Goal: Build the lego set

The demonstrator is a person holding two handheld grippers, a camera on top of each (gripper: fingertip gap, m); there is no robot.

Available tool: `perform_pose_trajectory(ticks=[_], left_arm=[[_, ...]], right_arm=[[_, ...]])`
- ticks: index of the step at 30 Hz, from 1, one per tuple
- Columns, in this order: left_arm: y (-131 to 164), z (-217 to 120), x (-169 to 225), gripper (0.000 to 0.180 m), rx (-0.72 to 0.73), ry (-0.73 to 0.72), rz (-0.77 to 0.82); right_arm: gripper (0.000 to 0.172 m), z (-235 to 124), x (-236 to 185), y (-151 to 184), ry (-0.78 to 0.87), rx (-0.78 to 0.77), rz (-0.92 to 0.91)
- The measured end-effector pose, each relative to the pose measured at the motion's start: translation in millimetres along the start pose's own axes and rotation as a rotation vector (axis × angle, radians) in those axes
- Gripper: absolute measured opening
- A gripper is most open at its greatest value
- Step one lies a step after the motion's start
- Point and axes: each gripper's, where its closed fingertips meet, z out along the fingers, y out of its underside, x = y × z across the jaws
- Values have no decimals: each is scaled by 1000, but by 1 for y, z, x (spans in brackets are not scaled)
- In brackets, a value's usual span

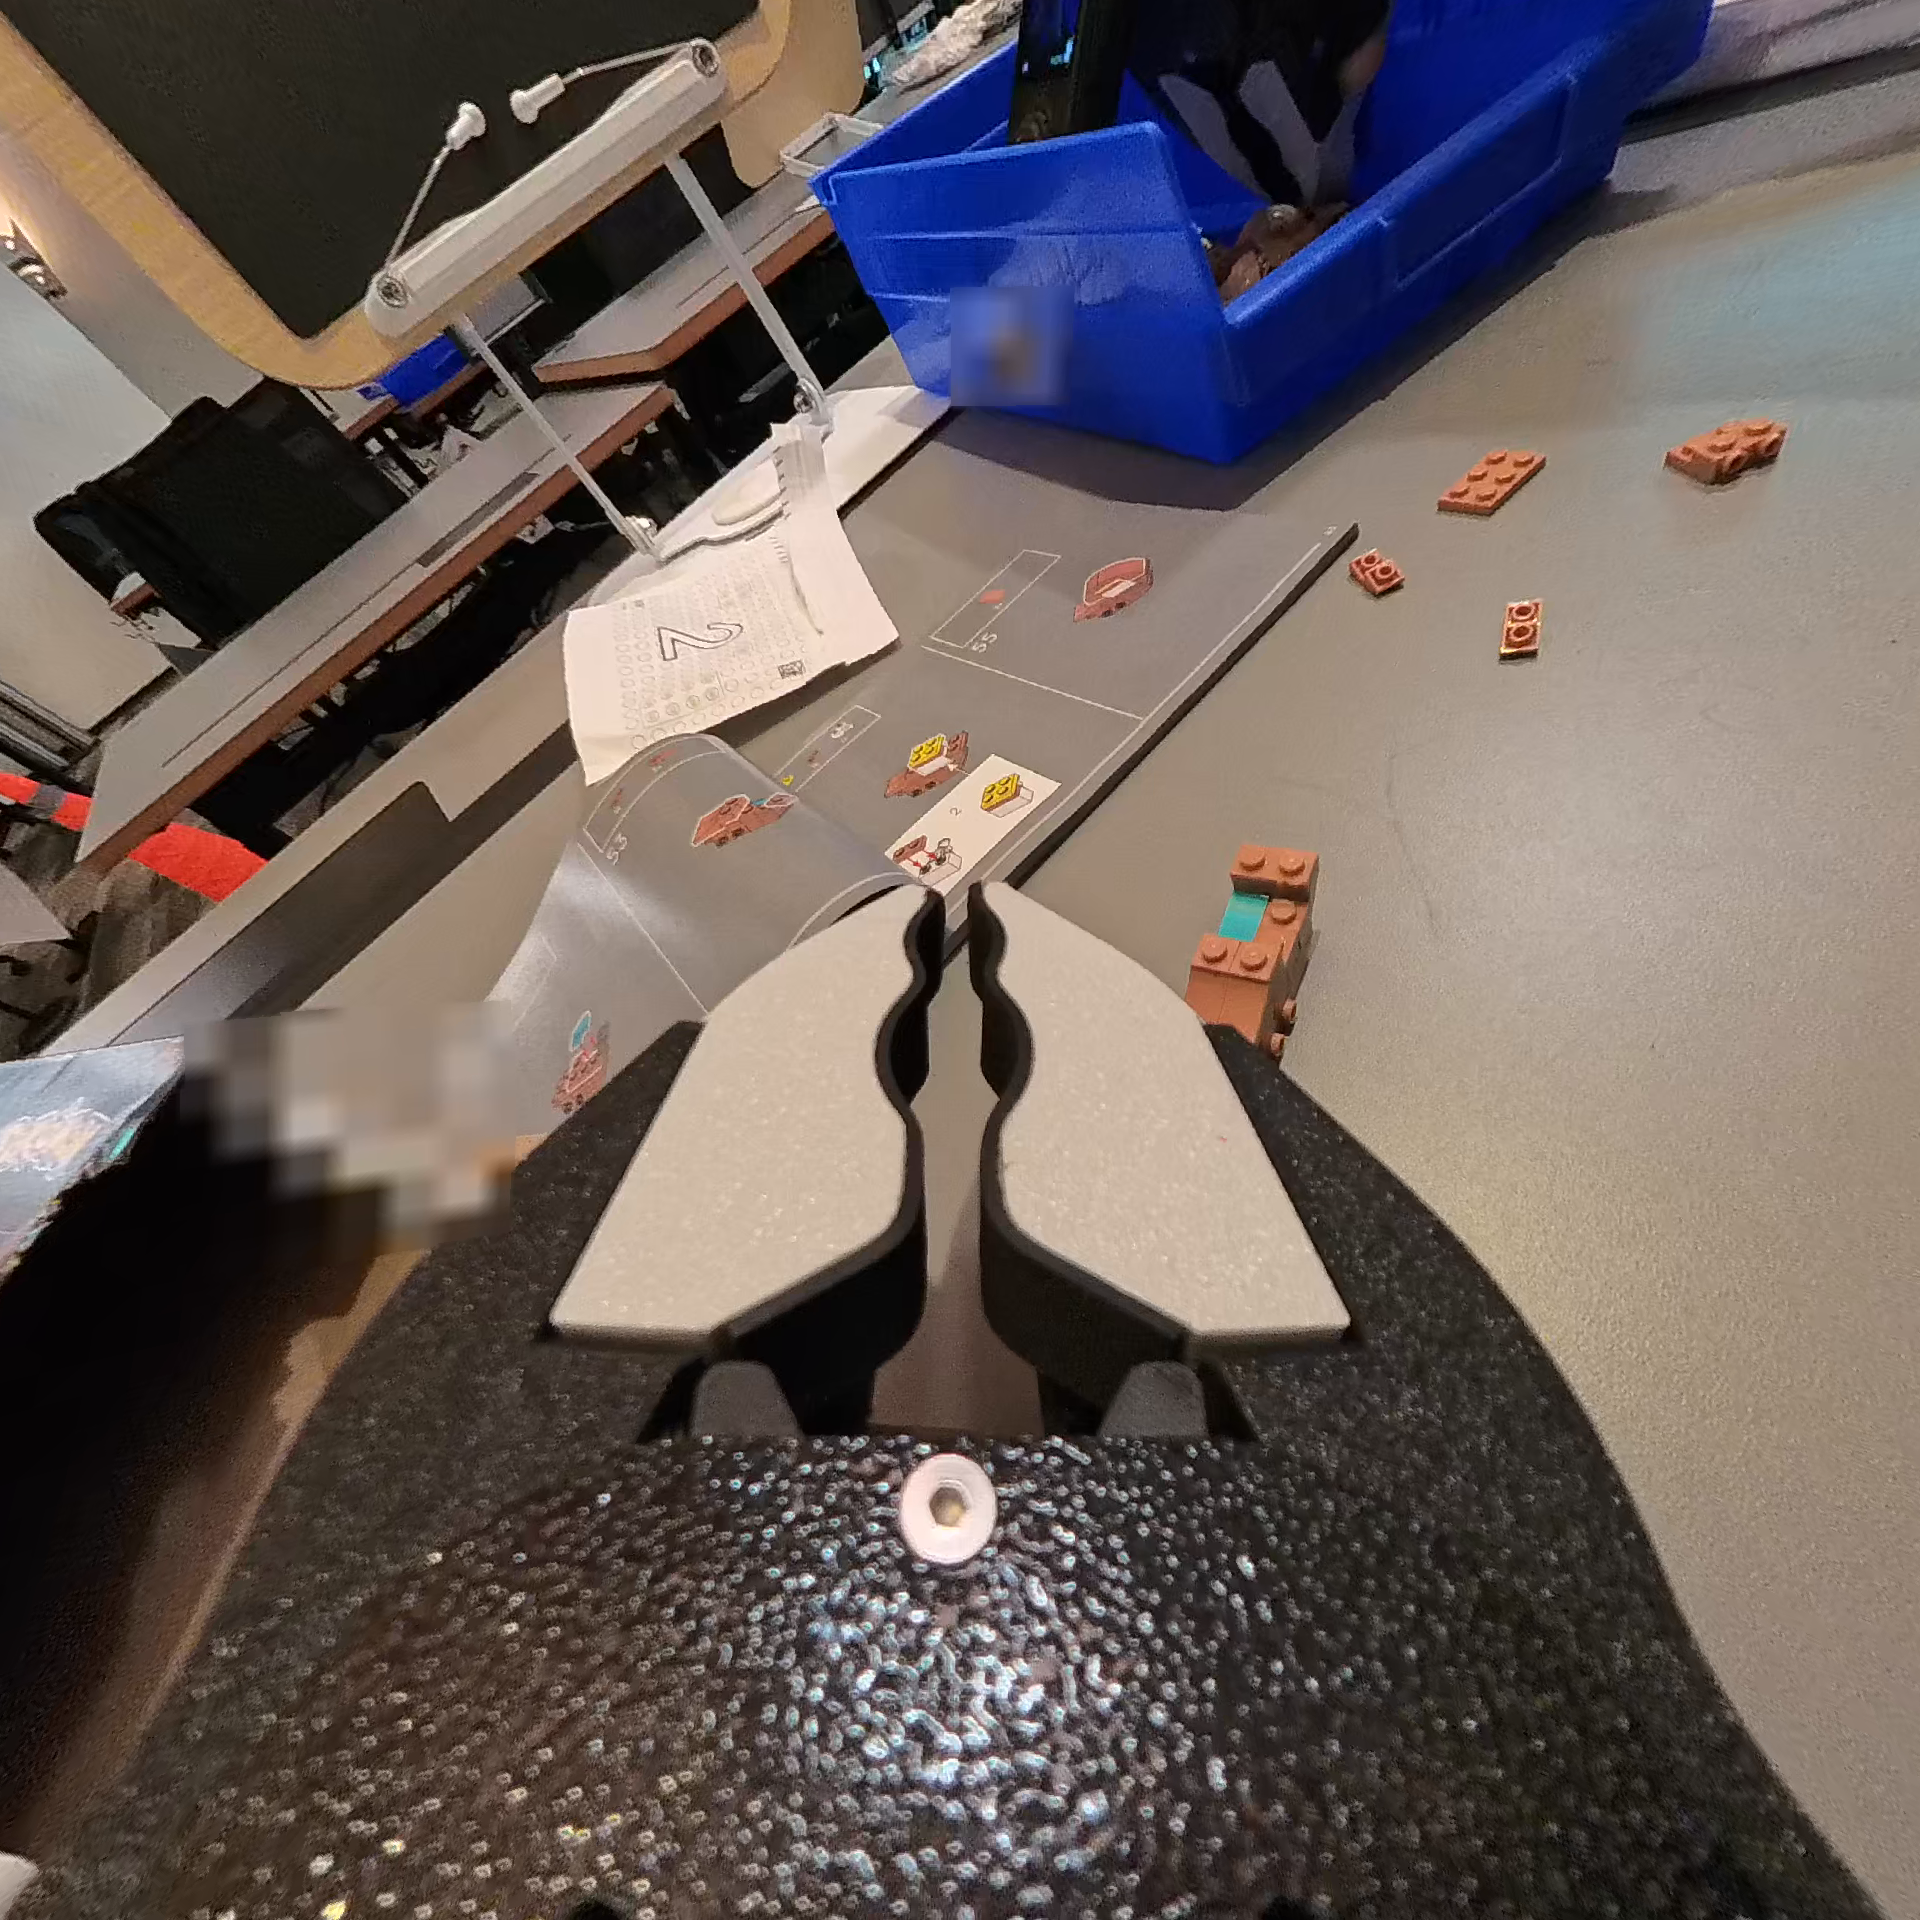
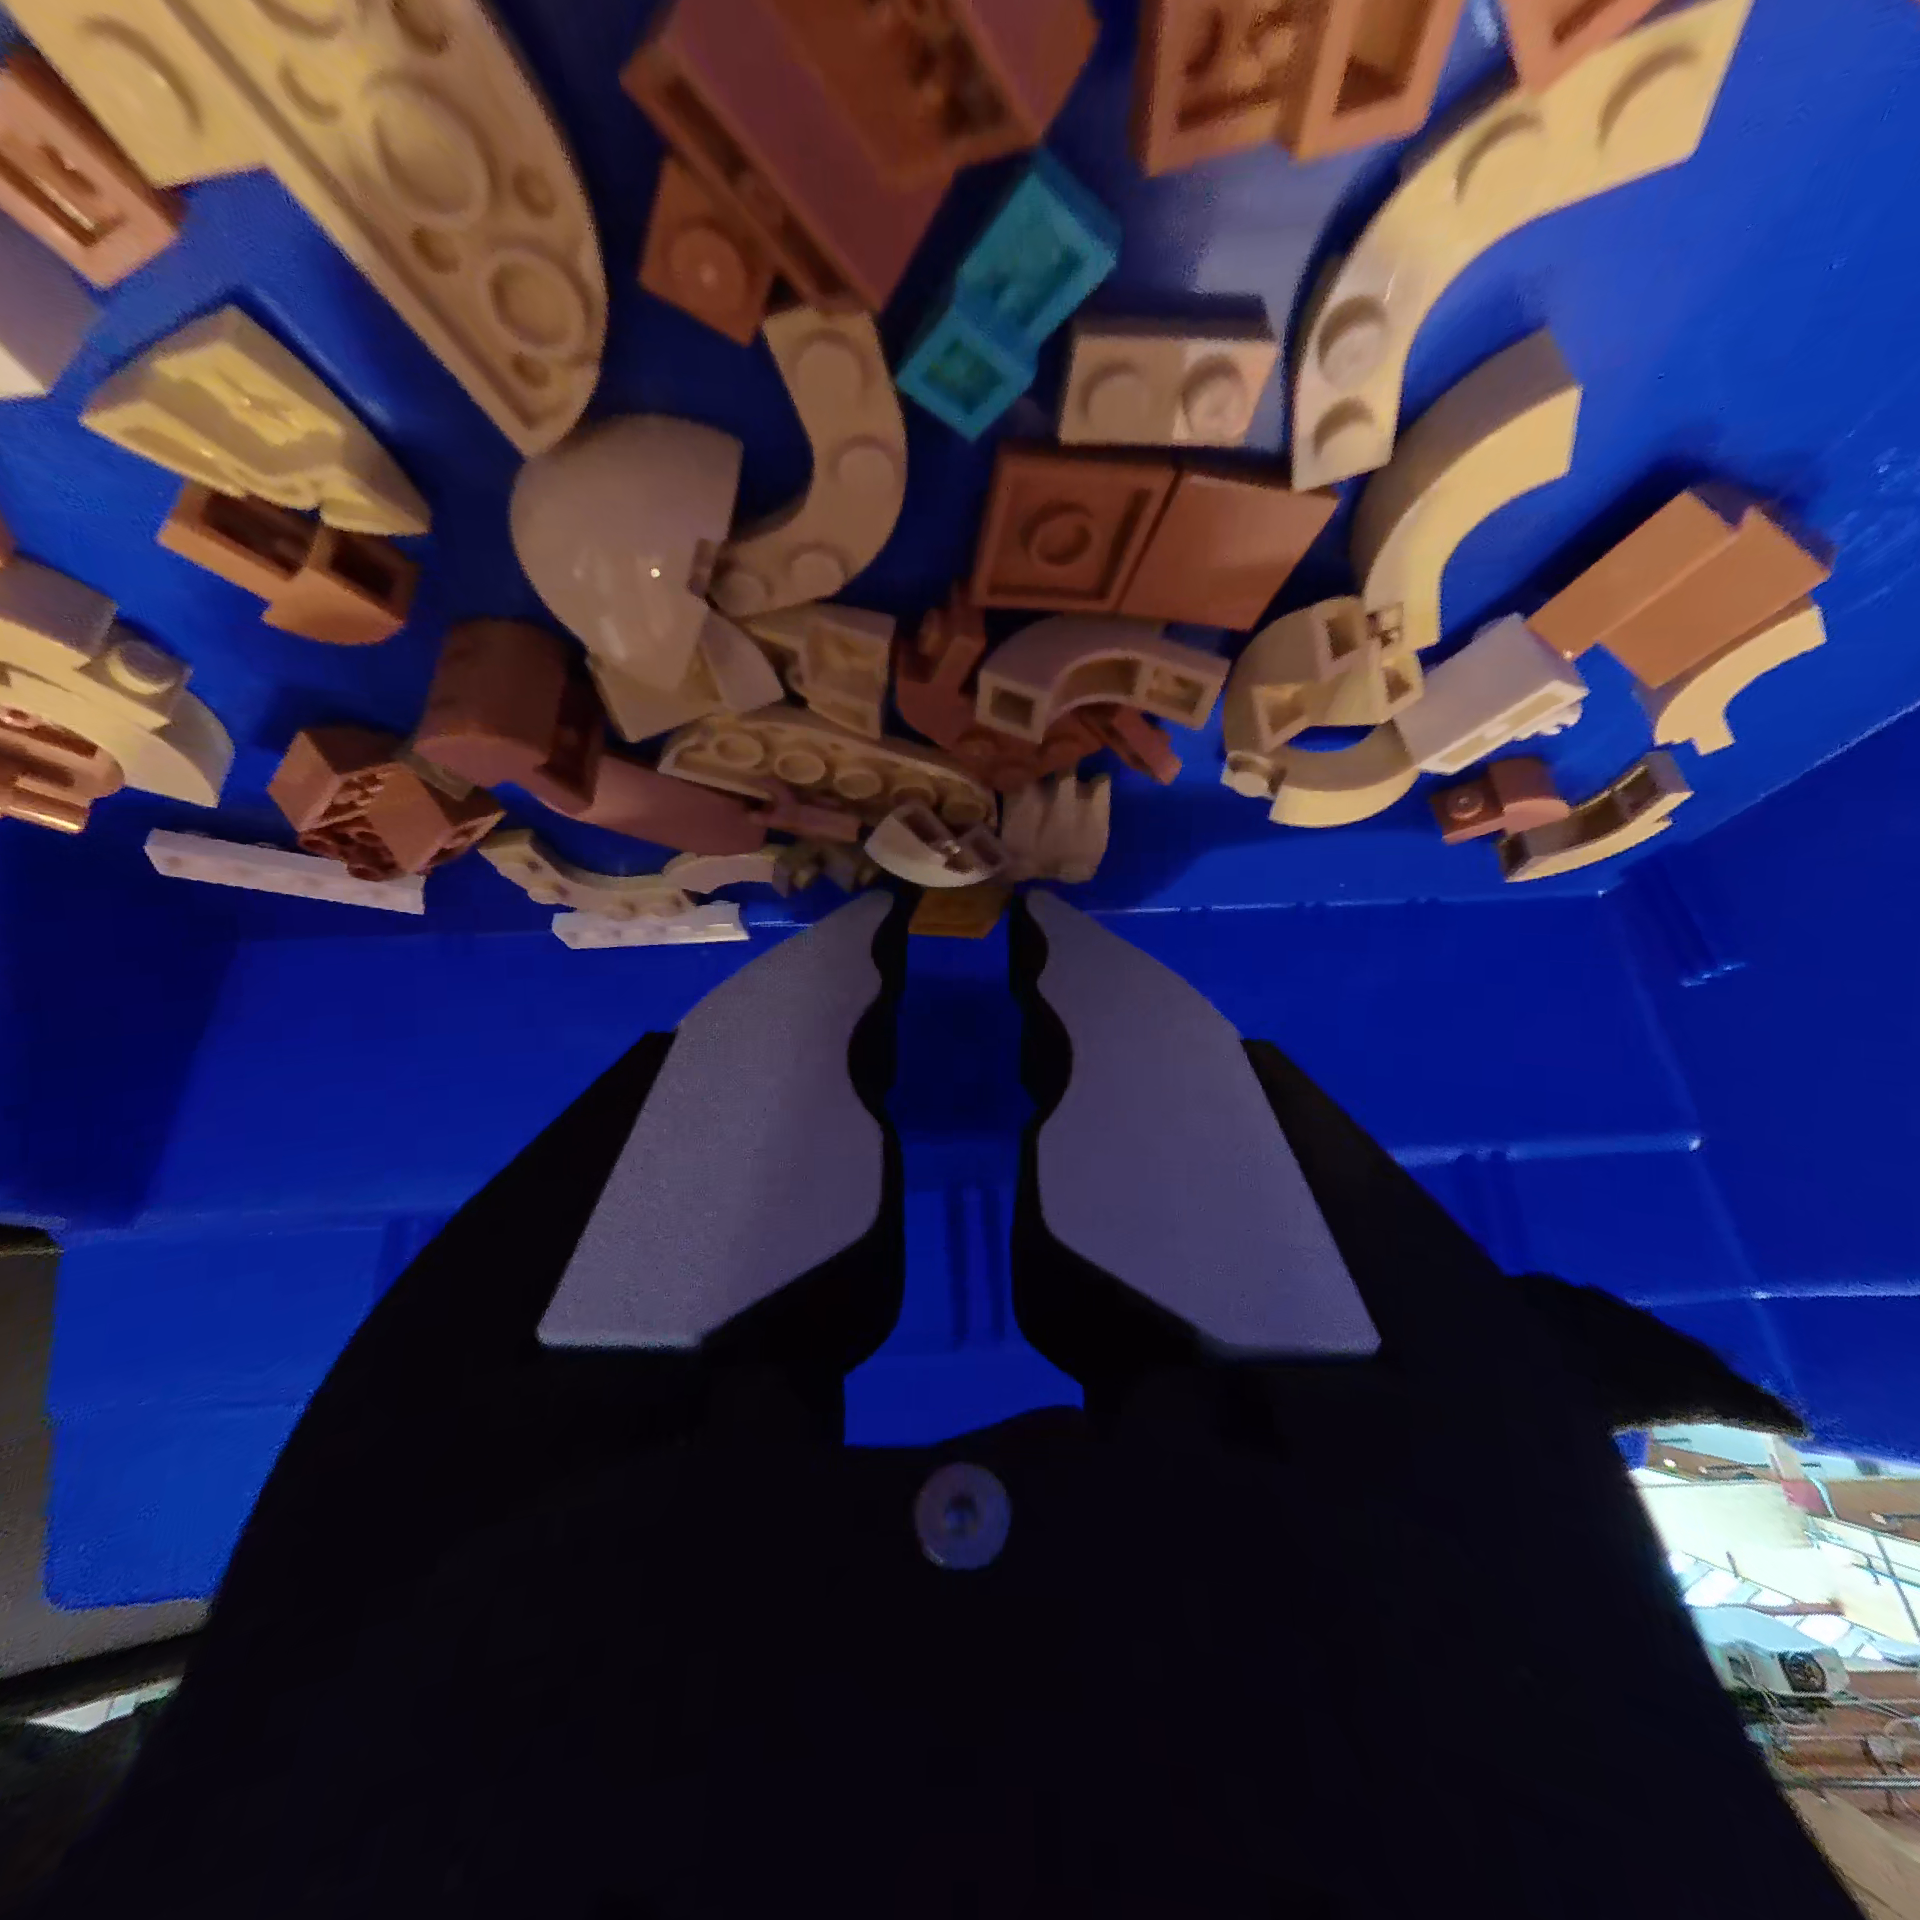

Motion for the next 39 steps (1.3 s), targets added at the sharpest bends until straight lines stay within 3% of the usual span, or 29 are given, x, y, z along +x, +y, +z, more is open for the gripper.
perform_pose_trajectory(ticks=[5,9,12,17,20,22,27,32,39], left_arm=[[0,0,1,4,1,5,2],[-1,0,2,4,1,4,8],[-3,-1,1,4,8,-2,8],[-9,-4,1,4,26,-6,18],[-11,-4,3,4,31,-2,29],[-11,-4,4,4,30,-4,39],[-11,-5,1,4,33,-15,34],[-8,-5,-3,3,18,-45,67],[-3,-1,-1,3,-6,-52,106]], right_arm=[[19,-12,-2,6,17,20,7],[19,-38,-10,8,46,136,12],[18,-76,-39,-8,39,394,-38],[18,-170,-137,-46,-5,1019,-260],[18,-205,-195,-63,1,1264,-363],[18,-215,-225,-77,6,1347,-396],[18,-220,-278,-118,13,1414,-409],[18,-196,-315,-163,19,1376,-370],[18,-151,-324,-188,62,1237,-311]])
